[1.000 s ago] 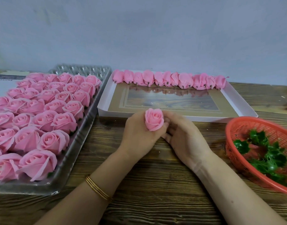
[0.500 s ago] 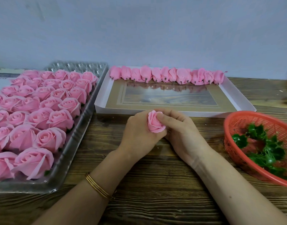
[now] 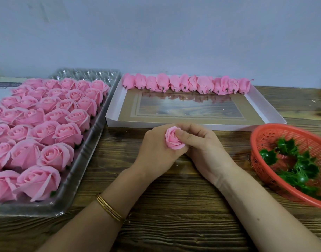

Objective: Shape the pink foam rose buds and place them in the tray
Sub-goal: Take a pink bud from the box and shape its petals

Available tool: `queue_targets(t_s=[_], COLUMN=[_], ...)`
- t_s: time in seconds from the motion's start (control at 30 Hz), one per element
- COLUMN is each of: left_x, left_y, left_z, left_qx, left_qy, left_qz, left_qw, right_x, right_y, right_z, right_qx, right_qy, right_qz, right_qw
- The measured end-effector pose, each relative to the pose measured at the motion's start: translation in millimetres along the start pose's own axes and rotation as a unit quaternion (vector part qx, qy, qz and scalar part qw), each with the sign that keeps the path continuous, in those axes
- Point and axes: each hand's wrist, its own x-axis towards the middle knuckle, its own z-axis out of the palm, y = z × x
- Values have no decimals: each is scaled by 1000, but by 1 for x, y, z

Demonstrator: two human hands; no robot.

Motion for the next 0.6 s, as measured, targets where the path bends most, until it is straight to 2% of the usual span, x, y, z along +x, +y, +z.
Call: queue_targets(t_s=[0.23,0.4,0.5,0.6], left_x=[1,3,5,5], left_y=[-3,-3,-3,-2], left_z=[1,2,3,5], left_qx=[-28,-105,-141,-203], left_qy=[4,53,91,103], left_qz=[-3,-43,-67,-81], left_qw=[1000,992,984,970], right_x=[0,2,2,-2], right_y=[1,1,5,9], right_z=[-1,-3,-3,0], right_qx=[-10,30,-39,-138], right_qy=[-2,17,19,-32], right_qz=[-14,-22,-42,-98], right_qw=[1000,999,998,985])
